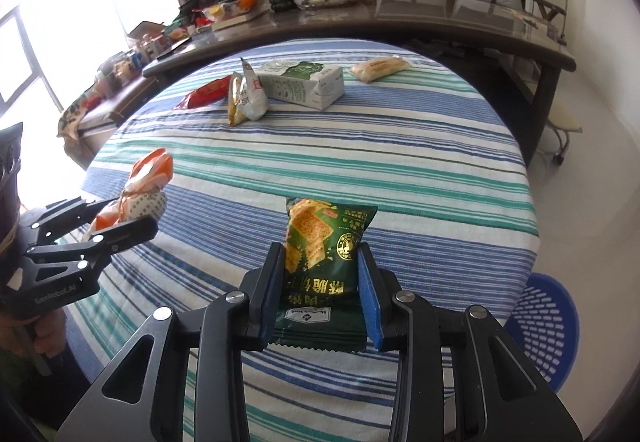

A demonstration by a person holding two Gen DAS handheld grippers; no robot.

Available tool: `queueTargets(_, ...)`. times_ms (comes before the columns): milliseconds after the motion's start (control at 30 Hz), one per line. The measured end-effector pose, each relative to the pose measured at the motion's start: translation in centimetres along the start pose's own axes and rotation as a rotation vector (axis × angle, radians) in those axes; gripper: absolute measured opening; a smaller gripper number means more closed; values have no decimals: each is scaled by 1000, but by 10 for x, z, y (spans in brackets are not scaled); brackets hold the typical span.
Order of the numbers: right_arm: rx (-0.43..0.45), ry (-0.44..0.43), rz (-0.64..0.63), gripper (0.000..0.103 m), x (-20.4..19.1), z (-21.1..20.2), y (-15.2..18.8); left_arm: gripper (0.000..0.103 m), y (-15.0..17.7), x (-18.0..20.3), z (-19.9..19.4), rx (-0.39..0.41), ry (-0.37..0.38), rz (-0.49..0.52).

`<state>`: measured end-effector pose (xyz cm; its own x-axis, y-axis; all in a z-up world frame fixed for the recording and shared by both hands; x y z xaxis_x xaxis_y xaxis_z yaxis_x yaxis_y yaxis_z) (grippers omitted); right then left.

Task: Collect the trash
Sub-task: 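Carry the green packet and orange bag toward the blue basket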

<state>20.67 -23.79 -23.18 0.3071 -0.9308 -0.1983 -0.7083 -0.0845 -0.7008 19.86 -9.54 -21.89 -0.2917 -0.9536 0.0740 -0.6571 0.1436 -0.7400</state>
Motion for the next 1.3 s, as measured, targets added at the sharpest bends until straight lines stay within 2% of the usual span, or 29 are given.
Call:
queueTargets(600, 21, -6, 47, 36, 15, -16, 5, 44, -10, 48, -3, 23, 6, 79)
queueTargets(1067, 31, -5, 87, 36, 27, -23, 8, 44, -7, 68, 7, 4, 49, 91)
queueTargets(1200, 48, -7, 109, 36, 35, -32, 6, 44, -8, 82, 9, -7, 79, 96)
queueTargets(1300, 61, 27, 115, 36, 53, -46, 3, 44, -15, 100, 8, 0, 109, 112)
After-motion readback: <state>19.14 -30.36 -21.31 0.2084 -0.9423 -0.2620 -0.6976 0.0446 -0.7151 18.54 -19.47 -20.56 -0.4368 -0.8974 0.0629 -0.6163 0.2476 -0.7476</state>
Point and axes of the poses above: each gripper's, at about its wrist camera, not at the fingertips, and z roughly the way its jaws point, x to its right, y to its underside, the point moved 9 cm from there along z, roughly the way its jaws point, and after that the axes turned 6 degrees about x, right-handed, at the moved point
